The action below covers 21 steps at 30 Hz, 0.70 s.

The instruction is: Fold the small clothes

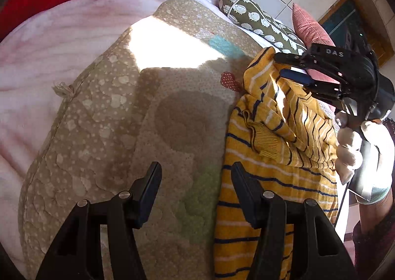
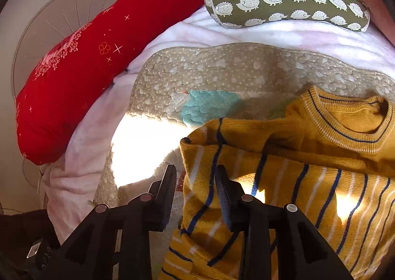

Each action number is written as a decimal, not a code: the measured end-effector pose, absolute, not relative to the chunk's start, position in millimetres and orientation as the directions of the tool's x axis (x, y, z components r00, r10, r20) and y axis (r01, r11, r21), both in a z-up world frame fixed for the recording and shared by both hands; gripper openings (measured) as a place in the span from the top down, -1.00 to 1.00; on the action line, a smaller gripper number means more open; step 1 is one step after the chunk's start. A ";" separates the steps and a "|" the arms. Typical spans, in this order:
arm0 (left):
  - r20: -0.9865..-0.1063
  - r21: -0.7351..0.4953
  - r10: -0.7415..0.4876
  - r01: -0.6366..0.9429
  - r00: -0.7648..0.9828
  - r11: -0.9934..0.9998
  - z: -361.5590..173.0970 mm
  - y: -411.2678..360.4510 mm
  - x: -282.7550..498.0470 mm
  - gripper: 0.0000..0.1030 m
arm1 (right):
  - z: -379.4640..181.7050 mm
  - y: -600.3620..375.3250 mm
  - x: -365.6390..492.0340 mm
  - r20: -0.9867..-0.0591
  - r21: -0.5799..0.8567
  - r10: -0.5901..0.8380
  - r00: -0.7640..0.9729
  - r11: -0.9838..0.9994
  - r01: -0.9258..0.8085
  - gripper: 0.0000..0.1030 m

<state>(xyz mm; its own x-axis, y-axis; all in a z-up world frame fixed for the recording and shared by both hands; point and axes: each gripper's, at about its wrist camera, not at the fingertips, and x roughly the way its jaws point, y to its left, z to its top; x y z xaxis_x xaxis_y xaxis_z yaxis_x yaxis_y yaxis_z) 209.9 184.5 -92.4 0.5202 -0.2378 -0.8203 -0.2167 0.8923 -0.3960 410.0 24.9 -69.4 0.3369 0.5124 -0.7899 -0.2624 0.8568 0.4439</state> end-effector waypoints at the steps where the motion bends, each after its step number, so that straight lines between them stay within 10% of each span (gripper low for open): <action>1: -0.820 -0.393 -0.236 -0.214 0.521 0.894 -89.8 182.7 211.9 -0.12 | -61.8 9.4 407.4 -0.778 0.450 0.514 0.361 0.857 -0.252 0.28; 15: -0.915 -0.205 -0.142 -0.133 0.379 0.970 -111.9 75.6 344.8 -0.12 | -105.6 -226.8 352.2 -0.878 0.175 0.124 0.462 0.982 0.068 0.34; 18: -0.901 -0.242 -0.170 -0.138 0.399 0.960 -100.6 85.2 335.6 -0.13 | -95.7 -274.2 334.0 -0.833 0.323 0.217 0.510 0.938 0.129 0.49; 21: -0.875 -0.284 -0.202 -0.128 0.439 0.950 -77.2 99.5 307.5 -0.13 | -78.5 -301.9 299.4 -0.810 0.278 0.110 0.576 0.937 0.212 0.23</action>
<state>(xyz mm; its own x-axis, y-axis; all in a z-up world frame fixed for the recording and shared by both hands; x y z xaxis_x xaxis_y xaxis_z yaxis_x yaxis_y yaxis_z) 307.5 99.5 -77.2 0.4389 -0.2023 -0.8755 -0.1277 0.9504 -0.2836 299.4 -301.9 -78.5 0.5759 0.1096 -0.8101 0.2123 0.9369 0.2776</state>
